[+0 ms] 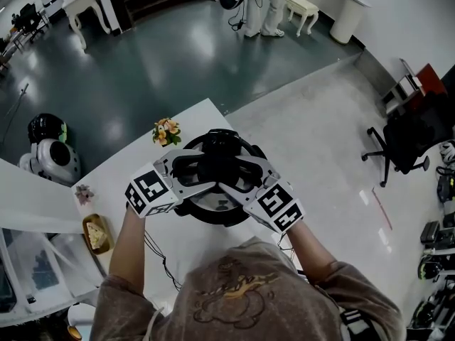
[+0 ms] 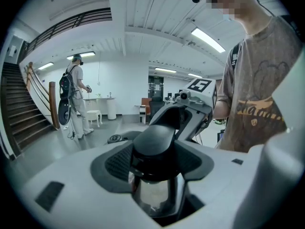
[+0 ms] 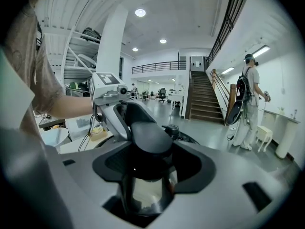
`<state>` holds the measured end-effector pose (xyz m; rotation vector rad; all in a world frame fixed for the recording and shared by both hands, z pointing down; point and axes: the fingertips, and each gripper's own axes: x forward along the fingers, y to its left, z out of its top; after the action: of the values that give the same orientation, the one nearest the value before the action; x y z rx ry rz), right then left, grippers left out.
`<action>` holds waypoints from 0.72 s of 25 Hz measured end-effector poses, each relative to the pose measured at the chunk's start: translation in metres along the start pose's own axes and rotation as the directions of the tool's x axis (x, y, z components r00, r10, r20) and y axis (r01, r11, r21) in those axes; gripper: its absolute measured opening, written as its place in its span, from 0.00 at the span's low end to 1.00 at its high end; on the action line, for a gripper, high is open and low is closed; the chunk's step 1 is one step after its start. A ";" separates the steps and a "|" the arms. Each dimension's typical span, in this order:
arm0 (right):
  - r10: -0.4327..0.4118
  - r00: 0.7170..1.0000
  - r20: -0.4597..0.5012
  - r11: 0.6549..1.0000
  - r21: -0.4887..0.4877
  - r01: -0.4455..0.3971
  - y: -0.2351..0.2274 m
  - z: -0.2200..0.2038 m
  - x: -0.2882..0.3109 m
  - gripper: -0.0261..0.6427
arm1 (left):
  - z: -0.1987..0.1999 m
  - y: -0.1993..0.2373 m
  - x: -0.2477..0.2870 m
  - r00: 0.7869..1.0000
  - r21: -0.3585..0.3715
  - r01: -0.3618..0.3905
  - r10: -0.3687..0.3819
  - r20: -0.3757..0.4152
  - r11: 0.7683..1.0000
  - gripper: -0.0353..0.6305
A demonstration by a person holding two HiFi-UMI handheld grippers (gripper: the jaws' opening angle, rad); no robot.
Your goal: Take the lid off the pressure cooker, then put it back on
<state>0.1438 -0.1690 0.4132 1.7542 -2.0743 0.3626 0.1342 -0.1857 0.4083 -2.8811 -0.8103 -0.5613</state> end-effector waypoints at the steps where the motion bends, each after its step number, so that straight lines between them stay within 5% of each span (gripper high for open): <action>1: 0.006 1.000 0.002 1.000 -0.003 -0.006 0.000 0.000 0.000 0.43 | 0.000 0.000 0.000 1.000 0.001 -0.008 0.008 0.001 1.000 0.46; 18: 0.027 0.999 0.045 0.999 -0.022 -0.026 0.002 -0.005 -0.007 0.43 | 0.001 -0.008 0.004 0.998 0.031 -0.057 0.058 -0.030 0.998 0.46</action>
<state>0.1436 -0.1607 0.4142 1.7393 -2.1263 0.3096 0.1332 -0.1766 0.4086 -2.8511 -0.7233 -0.5804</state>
